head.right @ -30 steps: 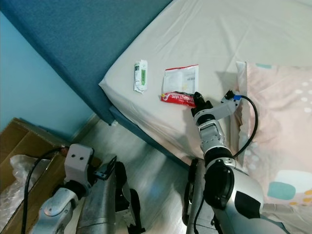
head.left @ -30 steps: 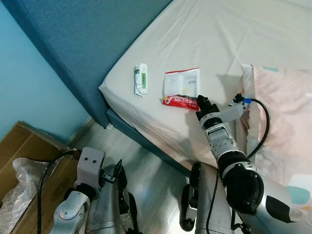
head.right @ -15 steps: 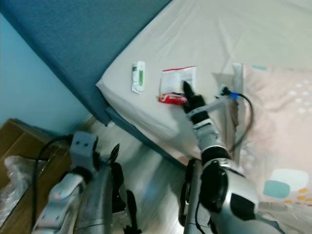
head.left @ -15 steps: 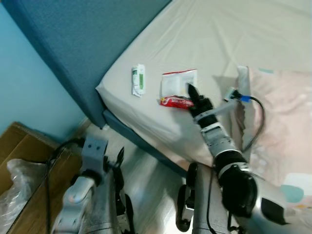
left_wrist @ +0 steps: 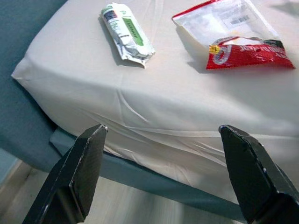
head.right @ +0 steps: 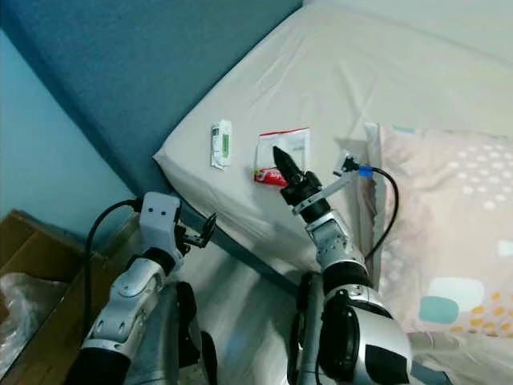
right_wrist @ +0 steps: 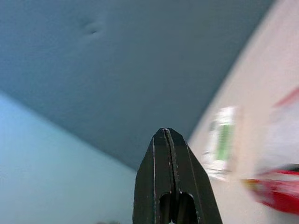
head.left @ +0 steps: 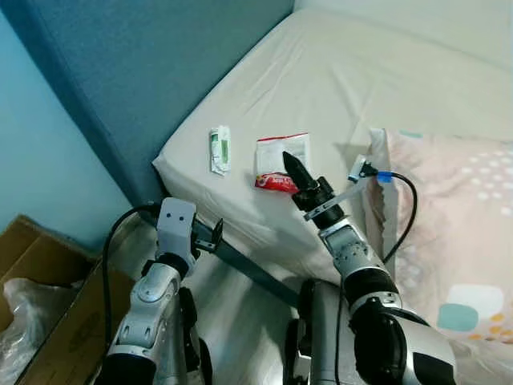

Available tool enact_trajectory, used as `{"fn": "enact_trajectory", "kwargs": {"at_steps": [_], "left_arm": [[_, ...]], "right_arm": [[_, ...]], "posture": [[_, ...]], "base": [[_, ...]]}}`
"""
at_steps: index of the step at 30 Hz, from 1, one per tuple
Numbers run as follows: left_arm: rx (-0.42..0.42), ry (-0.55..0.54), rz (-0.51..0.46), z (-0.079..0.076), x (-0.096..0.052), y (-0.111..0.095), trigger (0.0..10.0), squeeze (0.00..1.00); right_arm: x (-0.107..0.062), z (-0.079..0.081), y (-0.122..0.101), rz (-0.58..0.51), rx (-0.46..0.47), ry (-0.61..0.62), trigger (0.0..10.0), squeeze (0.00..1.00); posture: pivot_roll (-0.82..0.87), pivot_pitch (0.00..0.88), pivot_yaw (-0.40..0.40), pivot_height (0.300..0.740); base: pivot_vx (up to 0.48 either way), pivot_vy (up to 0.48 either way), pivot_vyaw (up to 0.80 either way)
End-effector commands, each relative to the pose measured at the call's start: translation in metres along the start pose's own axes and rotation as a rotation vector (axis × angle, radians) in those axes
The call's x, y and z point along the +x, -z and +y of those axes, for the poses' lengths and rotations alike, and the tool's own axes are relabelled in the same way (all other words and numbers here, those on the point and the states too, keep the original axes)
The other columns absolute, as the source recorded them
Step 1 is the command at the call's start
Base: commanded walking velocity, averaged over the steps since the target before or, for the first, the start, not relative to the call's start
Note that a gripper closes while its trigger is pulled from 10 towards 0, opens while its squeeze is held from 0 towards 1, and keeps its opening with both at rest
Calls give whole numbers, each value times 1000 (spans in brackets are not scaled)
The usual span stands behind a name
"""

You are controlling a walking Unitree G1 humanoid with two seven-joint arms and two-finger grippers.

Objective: Clean up the room

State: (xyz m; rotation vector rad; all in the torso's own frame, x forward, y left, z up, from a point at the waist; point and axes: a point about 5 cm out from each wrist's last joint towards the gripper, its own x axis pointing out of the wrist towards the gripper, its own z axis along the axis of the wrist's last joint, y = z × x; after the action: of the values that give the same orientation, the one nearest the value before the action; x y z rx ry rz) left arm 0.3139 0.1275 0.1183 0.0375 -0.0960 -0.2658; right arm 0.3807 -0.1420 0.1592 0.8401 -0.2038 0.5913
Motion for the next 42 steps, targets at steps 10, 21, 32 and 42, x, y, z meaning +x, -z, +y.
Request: {"fn": "enact_trajectory", "kwargs": {"at_steps": [10,21,32,42], "left_arm": [[-23,-5,46,-3,-19,17,10000,0],[17,-27,91,14,-53,18,10000,0],[19,20,124,3,-77,14,10000,0],[27,26,176,2,-105,4,10000,0]], "right_arm": [[-18,-25,11,1,73,282,10000,1000],[-13,-27,13,68,-59,418,10000,1000],[-15,-37,-3,7,8,555,10000,1000],[-6,-27,4,-42,142,443,10000,0]], "posture": [[66,346,-32,555],[129,463,-8,555],[158,546,8,555],[247,606,27,555]], "base": [[0,0,0],[0,0,0],[0,0,0],[0,0,0]]}}
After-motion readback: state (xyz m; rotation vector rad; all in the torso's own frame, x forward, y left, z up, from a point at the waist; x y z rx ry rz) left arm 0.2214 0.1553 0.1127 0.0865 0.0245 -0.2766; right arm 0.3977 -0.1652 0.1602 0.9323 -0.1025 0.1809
